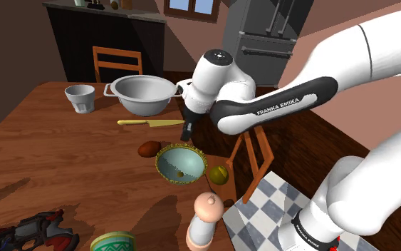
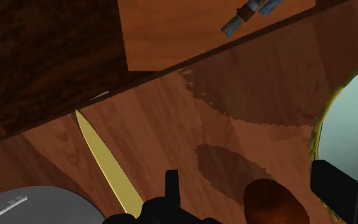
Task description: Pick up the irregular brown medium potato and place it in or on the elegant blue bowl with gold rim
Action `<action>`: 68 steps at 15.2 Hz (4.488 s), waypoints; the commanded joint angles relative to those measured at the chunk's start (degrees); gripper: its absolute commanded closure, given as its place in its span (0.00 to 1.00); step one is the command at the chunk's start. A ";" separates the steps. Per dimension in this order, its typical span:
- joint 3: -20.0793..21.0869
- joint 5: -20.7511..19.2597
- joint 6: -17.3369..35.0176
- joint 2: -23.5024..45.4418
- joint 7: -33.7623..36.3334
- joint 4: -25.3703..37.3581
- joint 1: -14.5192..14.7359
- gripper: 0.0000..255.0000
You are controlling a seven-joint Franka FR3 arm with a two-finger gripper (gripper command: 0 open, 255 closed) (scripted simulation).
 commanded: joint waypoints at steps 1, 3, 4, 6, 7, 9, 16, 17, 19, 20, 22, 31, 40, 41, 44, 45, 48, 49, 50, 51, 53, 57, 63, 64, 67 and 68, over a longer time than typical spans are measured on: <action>1.39 -3.63 3.27 3.73 1.12 1.40 -0.01 0.00; 2.62 -7.97 6.03 7.29 2.86 2.83 0.04 0.00; 3.11 -10.42 7.25 9.11 3.93 3.65 0.16 0.00; 3.87 -15.79 9.38 12.79 6.40 5.50 0.59 0.00; 4.06 -18.65 10.28 14.64 7.75 6.53 0.99 0.00; 4.02 -24.44 11.78 18.29 10.52 8.72 2.19 0.00; 1.82 -30.57 13.85 24.16 14.87 11.64 2.91 0.00; 1.62 -31.04 14.01 24.64 15.20 11.90 2.99 0.00; 1.61 -31.04 14.01 24.64 15.20 11.90 3.00 0.00; 1.61 -31.04 14.01 24.64 15.20 11.90 3.00 0.00; 1.62 -31.04 14.01 24.64 15.20 11.90 2.99 0.00; 1.44 -31.36 14.28 24.70 15.38 11.72 2.93 1.00; 3.32 -25.92 12.00 21.71 10.54 11.80 1.89 1.00; 3.61 -24.93 11.57 21.14 9.63 11.83 1.71 1.00; 4.40 -22.02 10.23 19.49 7.01 12.01 1.24 1.00; 4.63 -21.08 9.77 18.96 6.16 12.11 1.12 1.00; 5.23 -18.36 8.32 17.41 3.70 12.49 0.81 1.00; 5.40 -17.50 7.82 16.91 2.92 12.65 0.73 1.00; 5.55 -16.65 7.31 16.43 2.15 12.82 0.66 1.00; 5.70 -15.82 6.79 15.95 1.40 13.02 0.60 1.00; 5.94 -14.24 5.72 15.03 -0.05 13.45 0.52 1.00; 6.29 -11.34 3.48 13.32 -2.74 14.51 0.44 1.00; 6.54 -7.67 -0.11 11.11 -6.24 16.57 0.51 1.00; 6.56 -7.13 -0.73 10.79 -6.76 16.96 0.53 1.00; 6.60 -5.65 -2.63 9.89 -8.24 18.23 0.61 1.00; 6.60 -5.41 -2.97 9.74 -8.49 18.47 0.62 1.00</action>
